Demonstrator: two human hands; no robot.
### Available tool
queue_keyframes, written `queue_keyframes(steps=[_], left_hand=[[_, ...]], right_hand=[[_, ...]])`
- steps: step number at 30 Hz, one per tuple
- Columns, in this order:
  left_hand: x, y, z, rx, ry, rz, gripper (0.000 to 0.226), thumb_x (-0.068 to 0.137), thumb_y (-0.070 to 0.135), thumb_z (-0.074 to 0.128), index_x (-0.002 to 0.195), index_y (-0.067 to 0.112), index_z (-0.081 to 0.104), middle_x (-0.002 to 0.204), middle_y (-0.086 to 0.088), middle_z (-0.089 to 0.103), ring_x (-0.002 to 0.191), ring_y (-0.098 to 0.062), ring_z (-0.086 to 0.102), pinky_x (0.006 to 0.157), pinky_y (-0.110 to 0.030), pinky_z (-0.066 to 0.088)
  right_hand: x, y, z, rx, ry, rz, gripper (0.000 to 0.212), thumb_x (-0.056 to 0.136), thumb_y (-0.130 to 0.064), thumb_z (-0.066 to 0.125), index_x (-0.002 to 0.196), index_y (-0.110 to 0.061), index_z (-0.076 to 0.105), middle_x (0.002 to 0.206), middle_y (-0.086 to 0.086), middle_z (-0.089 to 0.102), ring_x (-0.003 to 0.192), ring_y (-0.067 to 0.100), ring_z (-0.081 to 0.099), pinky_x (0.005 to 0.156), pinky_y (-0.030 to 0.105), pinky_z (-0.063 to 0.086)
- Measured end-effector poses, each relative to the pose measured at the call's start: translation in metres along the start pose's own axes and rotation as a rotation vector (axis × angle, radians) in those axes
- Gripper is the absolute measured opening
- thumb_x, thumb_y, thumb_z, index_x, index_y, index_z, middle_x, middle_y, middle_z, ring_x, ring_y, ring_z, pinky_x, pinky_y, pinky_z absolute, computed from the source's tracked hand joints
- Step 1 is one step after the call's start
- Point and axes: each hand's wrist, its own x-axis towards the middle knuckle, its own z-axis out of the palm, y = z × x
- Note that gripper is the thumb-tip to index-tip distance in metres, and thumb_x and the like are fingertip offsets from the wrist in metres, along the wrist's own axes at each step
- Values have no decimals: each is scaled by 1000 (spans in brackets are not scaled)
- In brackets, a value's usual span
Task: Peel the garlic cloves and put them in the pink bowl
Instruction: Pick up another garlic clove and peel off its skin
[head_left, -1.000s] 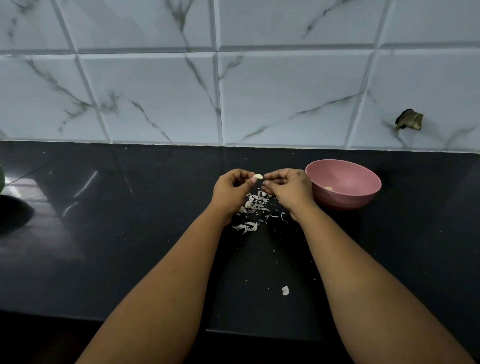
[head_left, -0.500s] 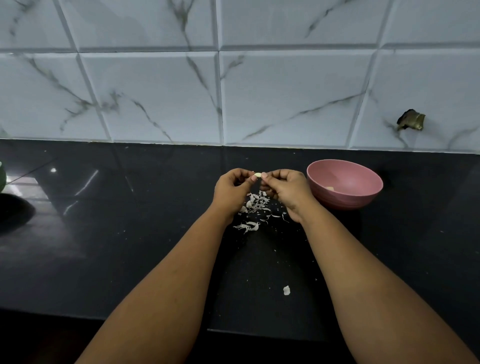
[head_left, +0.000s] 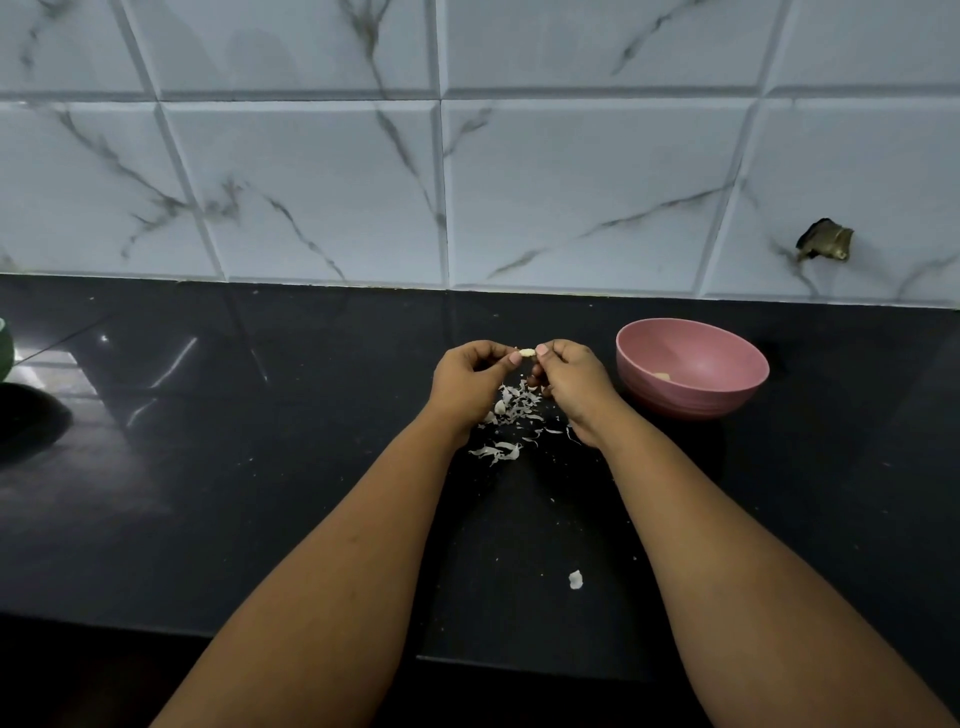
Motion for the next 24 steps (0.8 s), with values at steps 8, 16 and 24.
queue_keyframes(steps=[8,16,24], left_hand=[[-6,8,2,-287,-158,-66,16,97,14,59,88,8,70,84,-5,73,74,-10,69,61,-17,50],[-4,5,9,-273,-108,-70,25,101,18,54,82,10,68,77,-3,69,67,-9,64,60,-16,47],[3,5,-2,-231,129,-140,14,97,22,61,90,14,69,74,11,62,52,1,41,49,-10,36]], right_hand=[[-2,-4,2,199,-37,81,30,101,-17,36,83,-15,59,74,1,52,67,12,47,62,28,37],[-5,-6,3,54,33,-23,30,89,-21,43,64,-19,58,62,0,54,59,16,50,59,34,37],[-3,-10,-15,-129,204,-118,37,94,-23,46,60,-16,59,52,-2,56,54,16,56,61,30,41]])
